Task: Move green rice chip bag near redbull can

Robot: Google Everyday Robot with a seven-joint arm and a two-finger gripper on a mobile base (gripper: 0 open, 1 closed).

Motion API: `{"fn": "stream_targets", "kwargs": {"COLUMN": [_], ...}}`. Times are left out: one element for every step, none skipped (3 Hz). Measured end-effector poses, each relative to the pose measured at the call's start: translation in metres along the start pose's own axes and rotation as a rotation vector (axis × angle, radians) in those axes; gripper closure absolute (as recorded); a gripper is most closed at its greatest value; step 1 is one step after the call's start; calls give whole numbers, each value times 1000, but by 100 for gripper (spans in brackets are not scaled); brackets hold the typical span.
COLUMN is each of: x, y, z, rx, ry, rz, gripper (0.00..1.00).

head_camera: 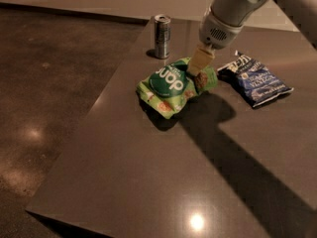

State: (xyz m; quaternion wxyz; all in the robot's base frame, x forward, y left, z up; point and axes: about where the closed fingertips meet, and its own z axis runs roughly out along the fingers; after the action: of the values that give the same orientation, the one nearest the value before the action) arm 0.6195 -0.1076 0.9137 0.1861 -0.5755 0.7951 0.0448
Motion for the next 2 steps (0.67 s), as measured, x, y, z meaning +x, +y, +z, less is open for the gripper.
{"fn": "stream_targets", "kwargs": {"x": [-7, -16], "y": [-26, -45], "z": [10, 14], "rx": [17, 26], "ry": [-14, -28], "rz": [23, 45], "gripper": [100, 100]}}
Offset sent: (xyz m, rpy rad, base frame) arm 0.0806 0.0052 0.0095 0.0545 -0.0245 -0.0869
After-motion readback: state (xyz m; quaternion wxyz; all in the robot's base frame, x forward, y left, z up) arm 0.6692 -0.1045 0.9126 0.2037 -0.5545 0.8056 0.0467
